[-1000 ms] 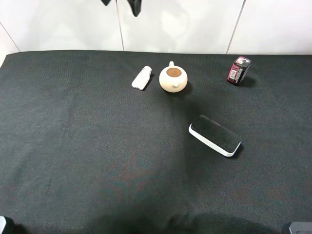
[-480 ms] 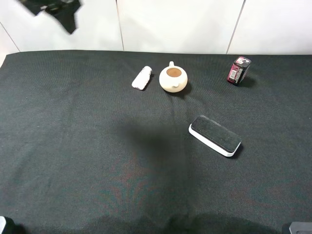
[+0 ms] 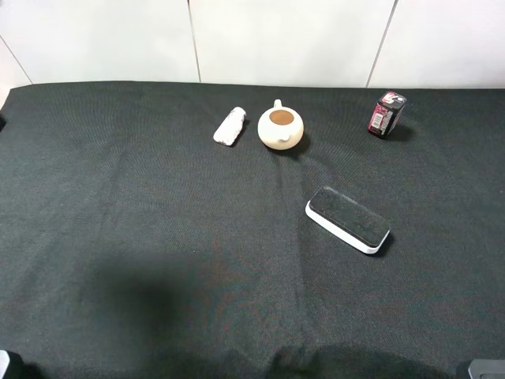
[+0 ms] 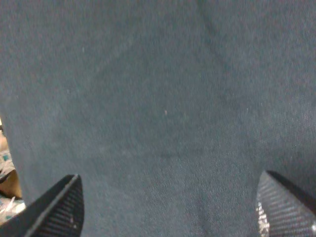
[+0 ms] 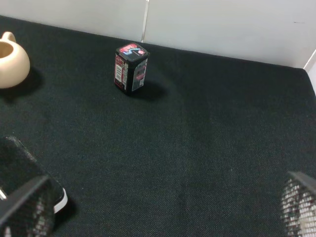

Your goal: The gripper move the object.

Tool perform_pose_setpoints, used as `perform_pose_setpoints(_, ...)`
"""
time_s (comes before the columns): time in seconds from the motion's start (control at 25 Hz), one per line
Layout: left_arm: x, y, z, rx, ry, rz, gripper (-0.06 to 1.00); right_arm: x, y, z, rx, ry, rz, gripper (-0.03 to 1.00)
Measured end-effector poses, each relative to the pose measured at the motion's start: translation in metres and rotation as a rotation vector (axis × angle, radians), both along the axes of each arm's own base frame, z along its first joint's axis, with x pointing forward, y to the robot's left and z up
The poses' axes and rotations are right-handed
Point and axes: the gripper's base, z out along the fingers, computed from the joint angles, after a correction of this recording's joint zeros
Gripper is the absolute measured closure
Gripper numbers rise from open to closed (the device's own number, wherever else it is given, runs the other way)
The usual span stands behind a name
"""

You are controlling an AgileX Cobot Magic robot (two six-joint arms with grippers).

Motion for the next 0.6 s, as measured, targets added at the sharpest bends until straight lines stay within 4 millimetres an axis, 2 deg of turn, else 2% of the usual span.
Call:
perform_pose_setpoints(0.32, -0.069, 0.027, -0.022, -0.071, -0.149, 0.046, 0.17, 0.0, 0.0, 0.0, 0.0, 0.0, 0.0, 0.27)
perform_pose_setpoints(0.52, -0.103, 0.037, -0.037, -0.125, -0.255, 0.091, 0.17, 0.0, 0.0, 0.0, 0.0, 0.0, 0.0, 0.27)
perform_pose_setpoints(0.6, -0.115, 0.039, -0.036, -0.15, -0.322, 0.1, 0.17, 0.0, 0.0, 0.0, 0.0, 0.0, 0.0, 0.27)
